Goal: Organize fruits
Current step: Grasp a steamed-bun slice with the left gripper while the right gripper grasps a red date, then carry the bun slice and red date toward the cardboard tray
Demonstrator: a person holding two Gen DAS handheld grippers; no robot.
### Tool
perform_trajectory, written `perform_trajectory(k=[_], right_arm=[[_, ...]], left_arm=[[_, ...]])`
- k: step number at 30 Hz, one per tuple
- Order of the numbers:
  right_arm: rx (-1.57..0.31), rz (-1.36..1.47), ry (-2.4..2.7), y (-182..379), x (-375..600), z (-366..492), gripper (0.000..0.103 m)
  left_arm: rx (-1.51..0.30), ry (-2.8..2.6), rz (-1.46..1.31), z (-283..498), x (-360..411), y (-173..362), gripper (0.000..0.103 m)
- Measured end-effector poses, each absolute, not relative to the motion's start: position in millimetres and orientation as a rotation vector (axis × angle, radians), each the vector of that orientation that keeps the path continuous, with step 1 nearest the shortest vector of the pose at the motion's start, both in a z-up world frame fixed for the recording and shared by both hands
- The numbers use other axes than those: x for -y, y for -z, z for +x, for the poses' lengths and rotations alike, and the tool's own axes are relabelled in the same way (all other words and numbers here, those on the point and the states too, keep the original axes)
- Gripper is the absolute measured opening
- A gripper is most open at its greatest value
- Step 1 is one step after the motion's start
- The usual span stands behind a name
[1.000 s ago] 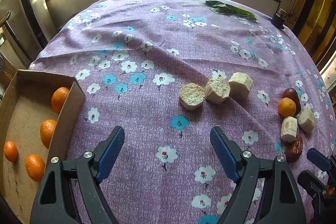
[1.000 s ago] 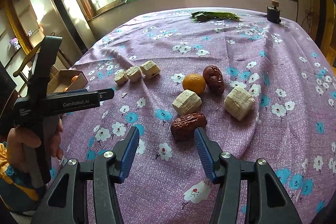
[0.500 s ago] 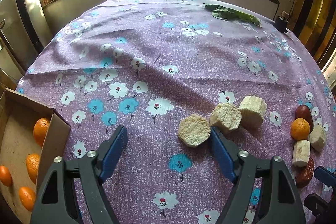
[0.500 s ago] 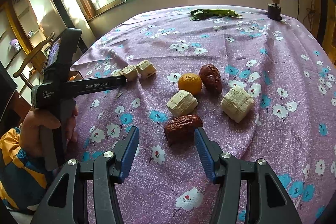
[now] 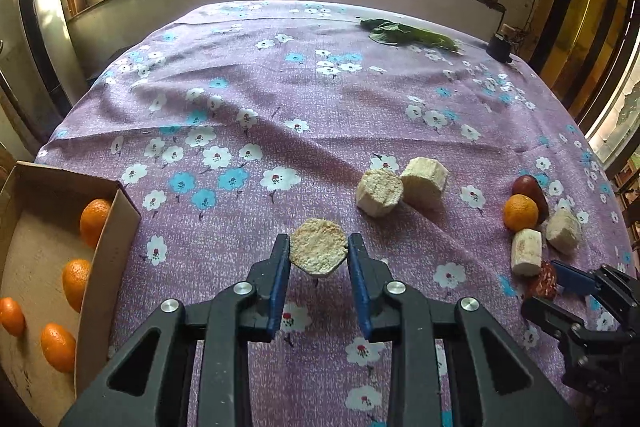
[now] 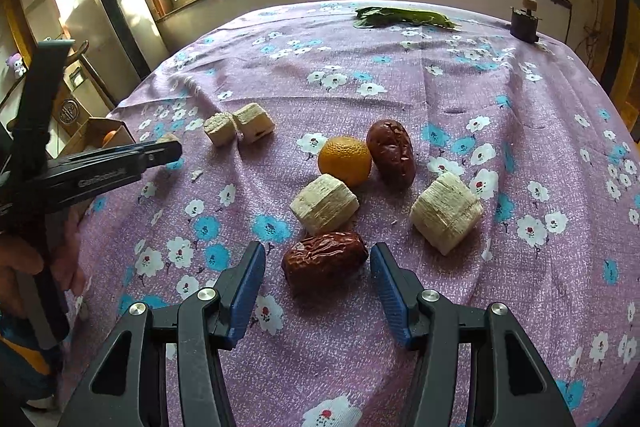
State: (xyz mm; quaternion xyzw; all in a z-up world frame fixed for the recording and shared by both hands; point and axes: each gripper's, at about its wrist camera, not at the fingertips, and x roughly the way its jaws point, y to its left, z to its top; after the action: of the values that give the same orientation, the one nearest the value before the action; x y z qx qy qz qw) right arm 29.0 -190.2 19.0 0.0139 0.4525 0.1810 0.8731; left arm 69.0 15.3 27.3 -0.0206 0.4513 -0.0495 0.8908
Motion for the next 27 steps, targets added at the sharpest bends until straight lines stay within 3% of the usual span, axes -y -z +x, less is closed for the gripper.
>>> perform_trajectory(k=[2,3,27], right_arm=[[-0.944,0.029,-0.384,-19,190,30,0.057],[-0.946,0.025,-0.381,-19,190,29,0.049],[-0.869,0.023,-0.508,-54,131,-27,0.049]], left_arm=[[-0.933,0.108,-0.043,61,-15,-30,0.027],[-0.931,0.114,-0.045,58,-16,-32,0.027],[-0.884,0.125,-0.044,-30,-55,-57,0.028]])
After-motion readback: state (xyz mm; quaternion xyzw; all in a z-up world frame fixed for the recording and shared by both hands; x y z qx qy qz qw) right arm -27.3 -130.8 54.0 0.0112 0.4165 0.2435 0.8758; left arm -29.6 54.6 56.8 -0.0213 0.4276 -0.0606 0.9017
